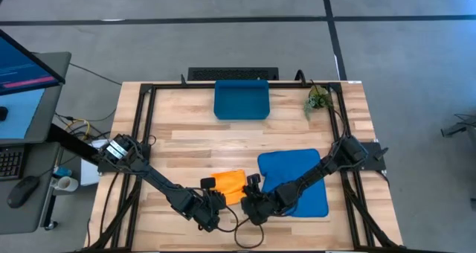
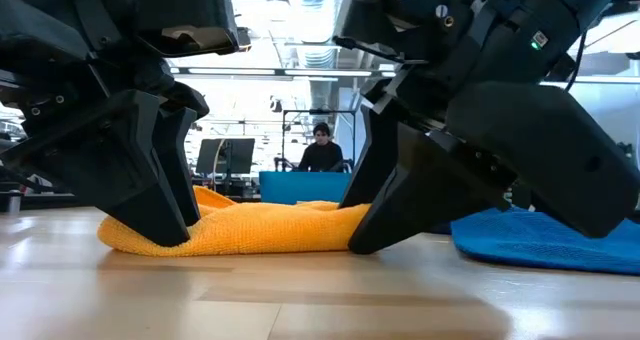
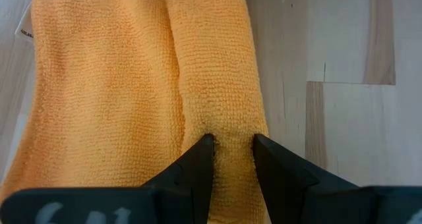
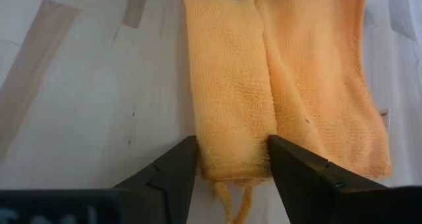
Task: Roll microfiber towels into tight, uniform cylinder then place into a basket
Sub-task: Roll the yellow microfiber cloth
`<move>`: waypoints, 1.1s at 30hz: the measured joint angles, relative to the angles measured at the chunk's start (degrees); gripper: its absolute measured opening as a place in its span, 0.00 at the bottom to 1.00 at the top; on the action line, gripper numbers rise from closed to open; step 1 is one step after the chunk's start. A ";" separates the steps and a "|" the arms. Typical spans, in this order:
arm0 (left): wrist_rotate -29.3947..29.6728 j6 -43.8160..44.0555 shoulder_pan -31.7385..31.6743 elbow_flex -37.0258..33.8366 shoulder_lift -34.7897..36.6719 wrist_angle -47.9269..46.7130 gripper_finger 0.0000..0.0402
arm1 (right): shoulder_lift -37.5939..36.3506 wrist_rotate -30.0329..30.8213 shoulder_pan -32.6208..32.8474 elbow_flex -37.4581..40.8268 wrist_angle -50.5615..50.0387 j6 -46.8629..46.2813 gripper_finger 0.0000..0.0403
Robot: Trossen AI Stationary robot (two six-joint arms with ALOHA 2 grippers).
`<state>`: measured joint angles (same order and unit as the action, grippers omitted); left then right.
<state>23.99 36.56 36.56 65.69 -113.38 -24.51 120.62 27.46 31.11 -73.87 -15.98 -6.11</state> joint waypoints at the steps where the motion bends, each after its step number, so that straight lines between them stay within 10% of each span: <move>1: 0.00 -0.02 0.00 0.00 0.00 0.00 0.26 | 0.00 -0.03 -0.08 0.00 0.16 0.00 0.52; 20: 9.47 -2.12 5.74 9.70 -0.48 -16.84 0.26 | 0.13 -13.22 -5.51 -0.17 -0.61 -13.67 0.08; 33: 15.13 -2.71 9.71 10.78 -0.38 -19.29 0.26 | -0.02 -23.94 -9.31 -0.09 1.46 -23.96 0.08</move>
<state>39.12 33.85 46.26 76.47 -113.76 -43.80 120.60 3.52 21.79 -73.95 -14.52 -30.07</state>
